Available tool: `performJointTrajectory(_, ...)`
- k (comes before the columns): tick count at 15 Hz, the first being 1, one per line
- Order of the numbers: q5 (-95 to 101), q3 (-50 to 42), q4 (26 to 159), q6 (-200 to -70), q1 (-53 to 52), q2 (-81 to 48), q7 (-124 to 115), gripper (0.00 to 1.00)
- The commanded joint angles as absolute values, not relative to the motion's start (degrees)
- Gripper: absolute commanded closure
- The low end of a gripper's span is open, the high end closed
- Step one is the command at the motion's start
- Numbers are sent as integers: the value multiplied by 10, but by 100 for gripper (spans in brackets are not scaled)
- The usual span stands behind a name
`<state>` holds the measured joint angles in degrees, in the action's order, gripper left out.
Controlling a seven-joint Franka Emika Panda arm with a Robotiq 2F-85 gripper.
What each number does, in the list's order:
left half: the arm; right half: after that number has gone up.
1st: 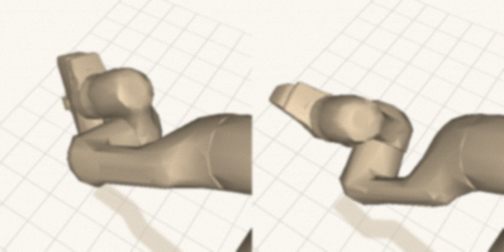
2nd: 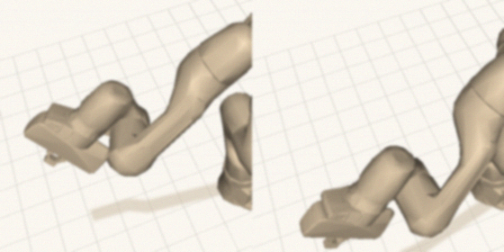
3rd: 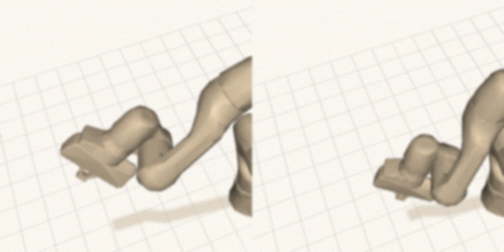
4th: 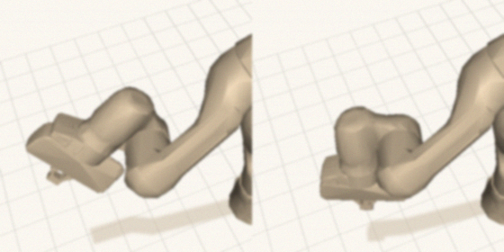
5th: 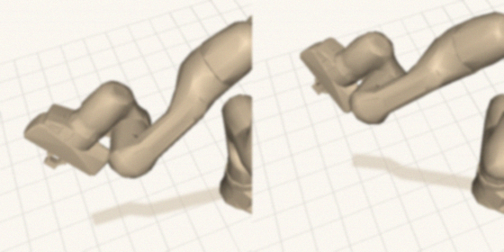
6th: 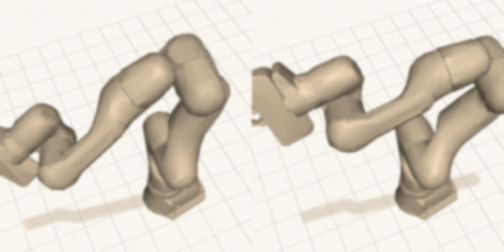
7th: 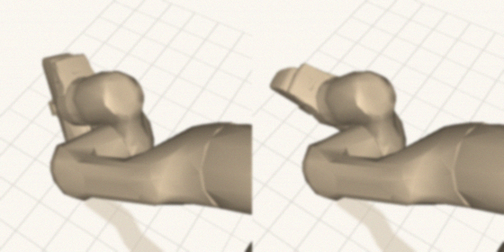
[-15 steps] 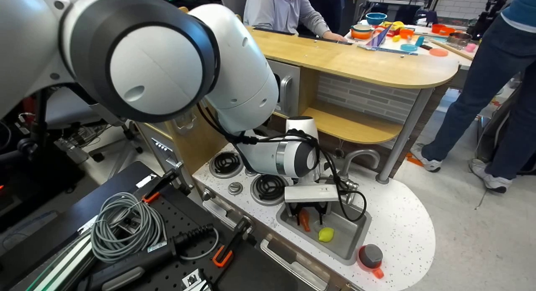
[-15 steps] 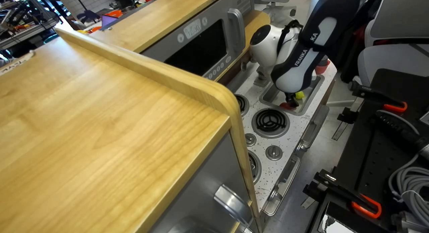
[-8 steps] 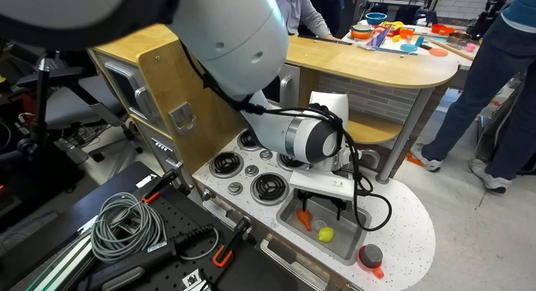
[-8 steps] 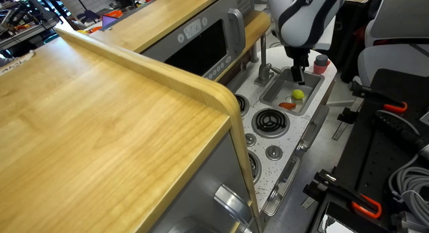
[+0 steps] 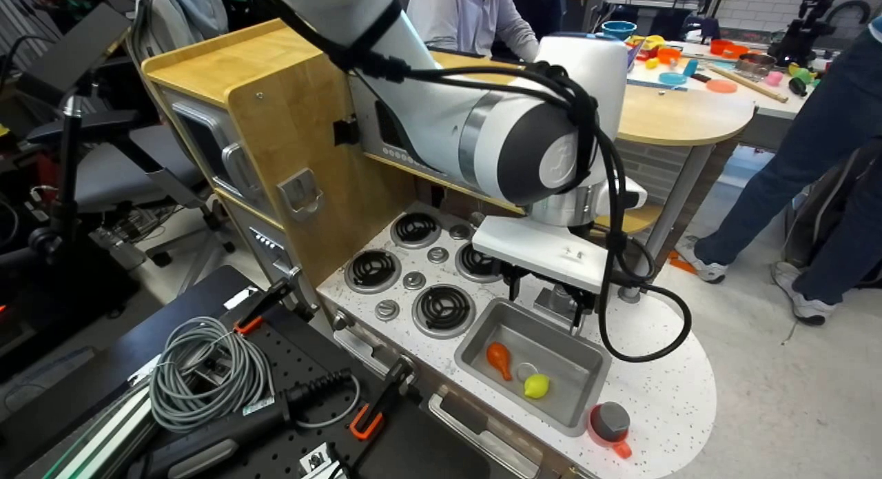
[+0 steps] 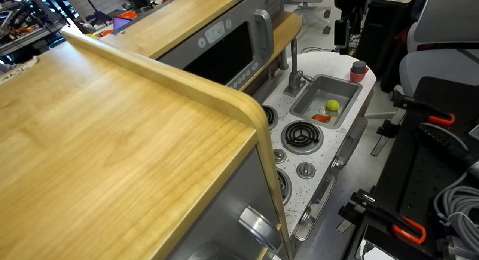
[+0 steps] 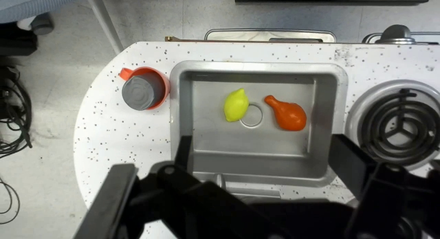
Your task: Take the orange object and put it in the sink
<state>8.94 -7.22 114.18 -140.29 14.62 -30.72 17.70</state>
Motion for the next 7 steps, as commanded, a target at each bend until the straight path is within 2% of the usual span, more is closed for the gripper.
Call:
performJointTrajectory(1, 31, -56, 1195, -1390, 162, -227, 174, 0)
performJointTrajectory(2, 62, -71, 1161, -1401, 147, -272, 175, 0)
performJointTrajectory(7, 42, -70, 1184, -1398, 147, -241, 175, 0)
